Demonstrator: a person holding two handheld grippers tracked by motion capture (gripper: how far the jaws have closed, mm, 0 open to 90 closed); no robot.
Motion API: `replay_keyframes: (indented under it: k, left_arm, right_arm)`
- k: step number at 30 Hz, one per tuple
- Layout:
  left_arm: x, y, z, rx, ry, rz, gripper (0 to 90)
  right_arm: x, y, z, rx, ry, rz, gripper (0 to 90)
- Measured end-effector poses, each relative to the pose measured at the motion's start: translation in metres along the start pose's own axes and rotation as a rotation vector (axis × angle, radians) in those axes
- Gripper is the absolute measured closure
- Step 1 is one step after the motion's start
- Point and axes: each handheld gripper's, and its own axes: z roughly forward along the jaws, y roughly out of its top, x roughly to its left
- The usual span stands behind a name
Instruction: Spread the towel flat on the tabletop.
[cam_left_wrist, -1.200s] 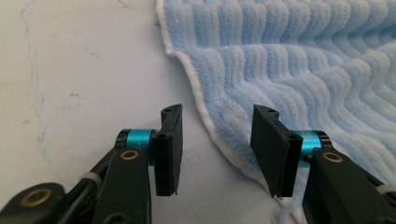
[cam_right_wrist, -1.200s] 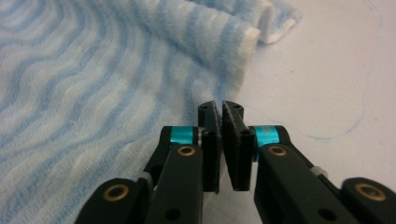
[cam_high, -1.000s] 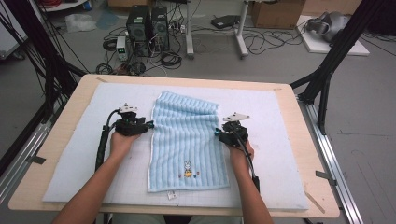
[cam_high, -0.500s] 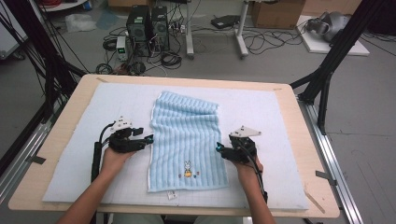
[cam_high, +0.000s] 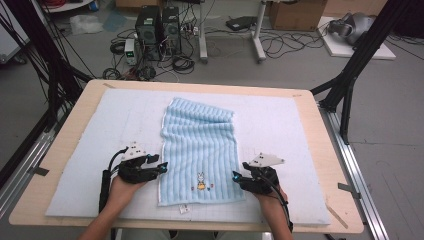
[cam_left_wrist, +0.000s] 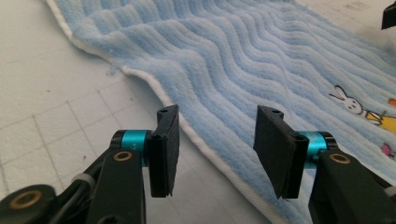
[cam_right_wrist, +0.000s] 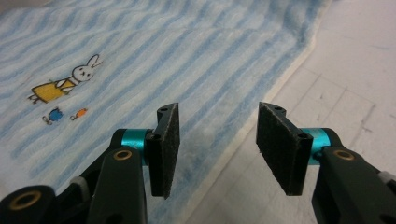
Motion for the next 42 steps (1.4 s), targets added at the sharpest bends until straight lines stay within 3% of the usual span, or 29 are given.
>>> replay_keyframes:
  k: [4, 6, 7, 11, 14, 17, 19, 21, 23, 25, 28, 33, 38, 42]
  left_arm:
    - [-0.004, 0.000, 0.002, 0.022, -0.029, 0.023, 54.8]
    - [-0.008, 0.000, 0.003, 0.040, -0.075, 0.061, 58.9]
    - [-0.011, 0.000, 0.003, 0.042, -0.077, 0.085, 59.3]
    - [-0.017, -0.001, 0.004, 0.043, -0.107, 0.102, 59.4]
    - [-0.020, -0.001, 0.009, 0.096, -0.093, 0.124, 57.3]
    - [-0.022, -0.001, 0.011, 0.114, -0.077, 0.141, 56.8]
    - [-0.022, -0.001, 0.011, 0.113, -0.068, 0.130, 61.2]
    - [-0.022, -0.001, 0.011, 0.113, -0.070, 0.130, 72.1]
    - [-0.022, -0.001, 0.010, 0.122, -0.092, 0.149, 82.0]
    - [-0.021, -0.002, 0.008, 0.129, -0.116, 0.140, 84.4]
    - [-0.016, -0.006, 0.001, 0.131, -0.149, 0.107, 84.5]
    - [-0.021, -0.010, -0.009, 0.151, -0.169, 0.123, 84.6]
    - [-0.027, -0.015, -0.019, 0.173, -0.198, 0.137, 84.6]
    - [-0.030, -0.020, -0.030, 0.202, -0.248, 0.147, 85.6]
  right_arm:
    - [0.002, 0.001, 0.005, 0.016, 0.022, -0.019, 50.6]
    - [0.004, 0.003, 0.010, 0.020, 0.040, -0.039, 49.3]
    - [0.006, 0.005, 0.012, 0.014, 0.052, -0.049, 49.1]
    - [0.013, 0.009, 0.015, 0.018, 0.074, -0.072, 49.9]
    - [0.017, 0.009, 0.020, 0.055, 0.083, -0.074, 51.6]
    - [0.019, 0.006, 0.025, 0.062, 0.090, -0.072, 51.3]
    - [0.018, 0.007, 0.025, 0.063, 0.092, -0.068, 53.7]
    - [0.018, 0.006, 0.024, 0.063, 0.092, -0.069, 59.7]
    - [0.019, 0.007, 0.023, 0.069, 0.109, -0.083, 72.4]
    - [0.024, 0.007, 0.022, 0.077, 0.133, -0.125, 82.9]
    - [0.030, 0.008, 0.019, 0.103, 0.143, -0.159, 84.0]
    - [0.040, 0.005, 0.010, 0.127, 0.193, -0.163, 84.0]
    - [0.054, -0.002, -0.005, 0.147, 0.220, -0.201, 83.8]
    - [0.061, -0.010, -0.016, 0.159, 0.239, -0.216, 84.0]
